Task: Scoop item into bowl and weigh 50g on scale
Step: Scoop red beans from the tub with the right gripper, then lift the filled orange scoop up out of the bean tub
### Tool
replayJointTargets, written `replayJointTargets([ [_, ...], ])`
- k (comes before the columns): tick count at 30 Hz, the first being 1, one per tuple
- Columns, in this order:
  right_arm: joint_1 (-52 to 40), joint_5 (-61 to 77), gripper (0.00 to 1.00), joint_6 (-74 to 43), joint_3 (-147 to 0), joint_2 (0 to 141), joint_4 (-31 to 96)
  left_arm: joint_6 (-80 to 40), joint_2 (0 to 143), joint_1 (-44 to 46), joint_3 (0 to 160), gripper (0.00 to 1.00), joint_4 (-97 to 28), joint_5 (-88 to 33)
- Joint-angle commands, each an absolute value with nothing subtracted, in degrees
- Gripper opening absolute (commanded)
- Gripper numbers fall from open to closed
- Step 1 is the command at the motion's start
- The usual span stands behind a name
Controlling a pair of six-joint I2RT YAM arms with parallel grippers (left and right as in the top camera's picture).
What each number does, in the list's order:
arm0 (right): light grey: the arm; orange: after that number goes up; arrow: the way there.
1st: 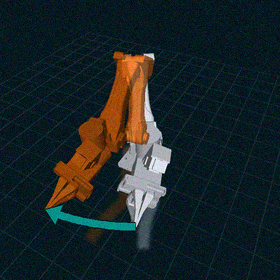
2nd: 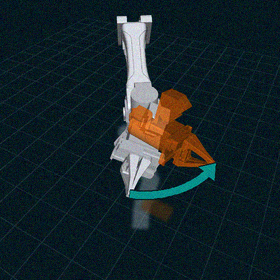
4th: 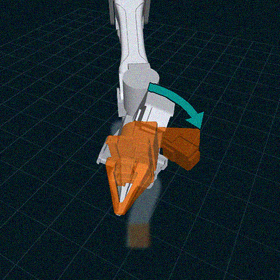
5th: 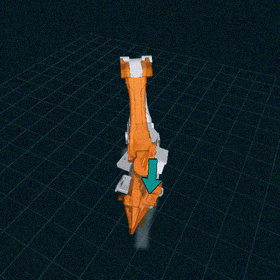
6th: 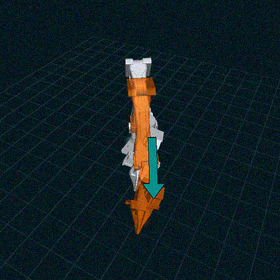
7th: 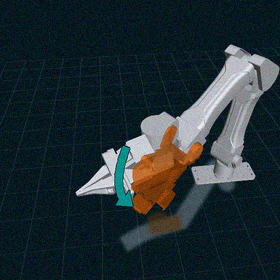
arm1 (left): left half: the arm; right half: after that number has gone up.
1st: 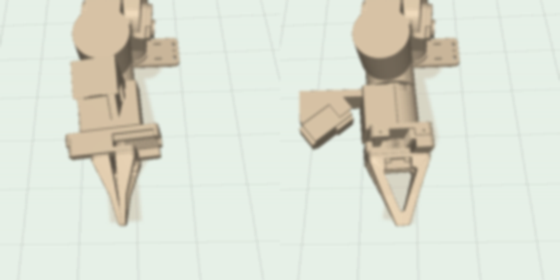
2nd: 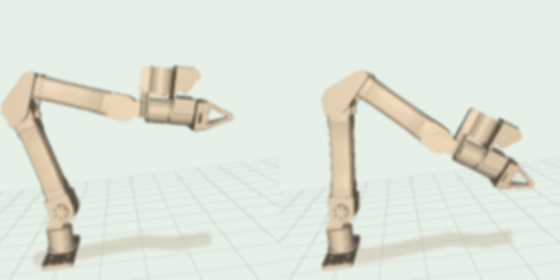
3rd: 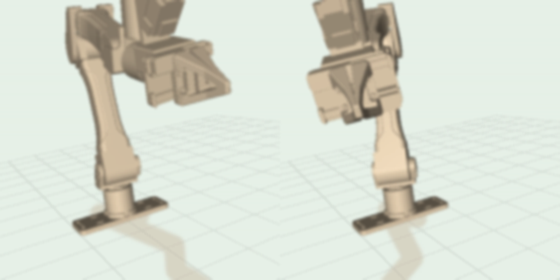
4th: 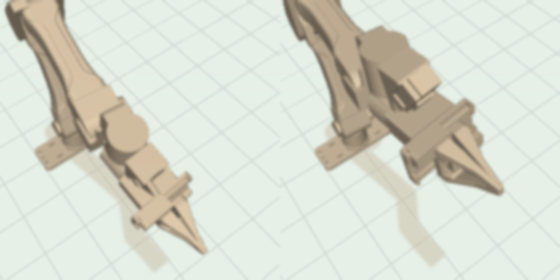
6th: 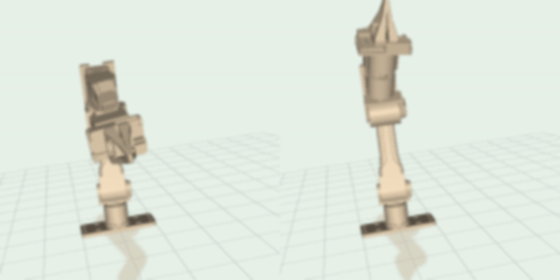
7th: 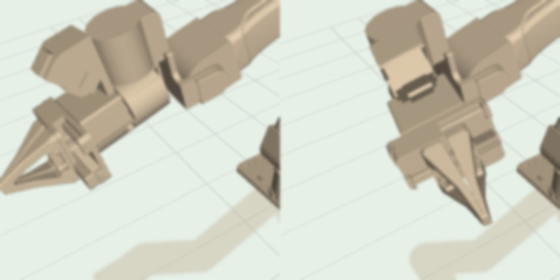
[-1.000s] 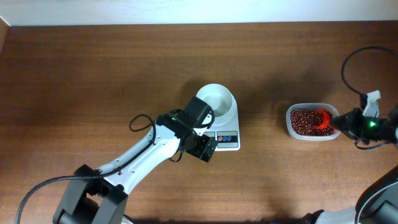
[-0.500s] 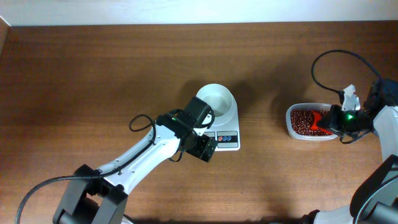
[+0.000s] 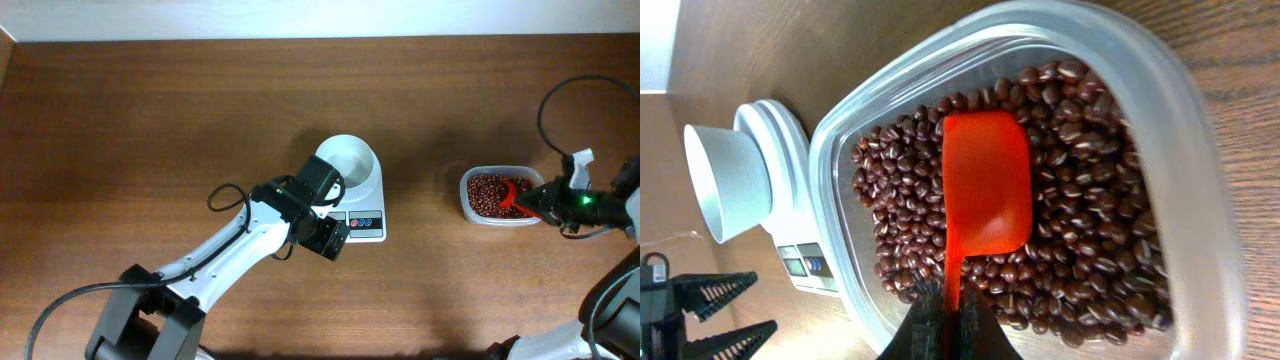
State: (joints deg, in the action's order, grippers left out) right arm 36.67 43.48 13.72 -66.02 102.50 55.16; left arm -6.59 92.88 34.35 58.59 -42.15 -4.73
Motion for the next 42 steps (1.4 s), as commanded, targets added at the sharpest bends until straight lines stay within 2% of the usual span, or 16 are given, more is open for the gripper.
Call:
replayJointTargets([
  [1,38.5,46.4,0.04,14.6,-65.5,103.0,55.0,-5.9,91.7,34.6,58.2,0.99,-42.0,-5.6],
  [9,38.8,48.6,0.04,14.8,-65.5,103.0,56.2,-5.9,91.7,34.6,58.2,0.99,-42.0,-5.6],
  [13,42.1,53.4,0.04,17.2,-65.5,103.0,57.7,-5.9,91.7,34.6,58.2,0.99,-42.0,-5.6],
  [42,48.1,59.8,0.04,20.8,-68.4,103.0,64.4,-5.9,91.7,34.6,58.2,0.99,-42.0,-5.6],
])
